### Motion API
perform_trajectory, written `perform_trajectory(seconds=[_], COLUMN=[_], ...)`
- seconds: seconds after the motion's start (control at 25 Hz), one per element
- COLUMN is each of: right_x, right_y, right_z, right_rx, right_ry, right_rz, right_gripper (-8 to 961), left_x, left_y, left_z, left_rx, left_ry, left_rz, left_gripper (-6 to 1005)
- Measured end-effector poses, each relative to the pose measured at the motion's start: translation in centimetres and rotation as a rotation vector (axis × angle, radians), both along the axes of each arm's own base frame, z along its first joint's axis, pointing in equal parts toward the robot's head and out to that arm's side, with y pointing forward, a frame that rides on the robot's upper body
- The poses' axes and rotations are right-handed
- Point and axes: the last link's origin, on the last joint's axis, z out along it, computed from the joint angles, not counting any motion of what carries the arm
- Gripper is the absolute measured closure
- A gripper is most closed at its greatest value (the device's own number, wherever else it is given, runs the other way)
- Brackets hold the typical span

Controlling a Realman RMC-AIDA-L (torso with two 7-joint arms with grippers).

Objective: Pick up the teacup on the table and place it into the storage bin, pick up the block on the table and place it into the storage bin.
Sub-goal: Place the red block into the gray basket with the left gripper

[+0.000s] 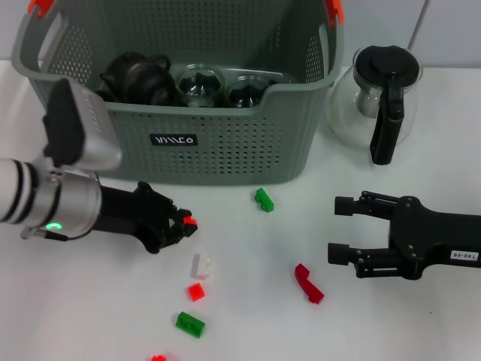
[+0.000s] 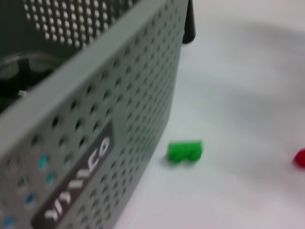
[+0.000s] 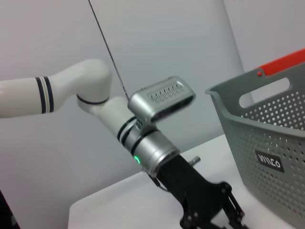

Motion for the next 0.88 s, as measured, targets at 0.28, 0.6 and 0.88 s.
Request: perform_trajectory(seconds=[0.28,0.6,0.88], right_x=[0.1,0.0,-0.4], right_y=[-0.1,0.1,0.4], right_z=[0.1,0.1,0.1], right_rx=[0.0,0.0,-0.003], right_ry=[-0.001,-0.002,0.0], right_rz=[-0.003,0.001,0.008], right_gripper=[13,13,12], left_x=[3.3,8.7,13.1], left_y=[-1.6,2.3,10.2], left_z=[8.6,14.5,10.5], left_rx=[0.016,0.219,0.318], left_ry=[-0.365,-0.535,-0.204], left_rz=[-0.075,-0.141,-0.071], left_gripper=[814,811,809])
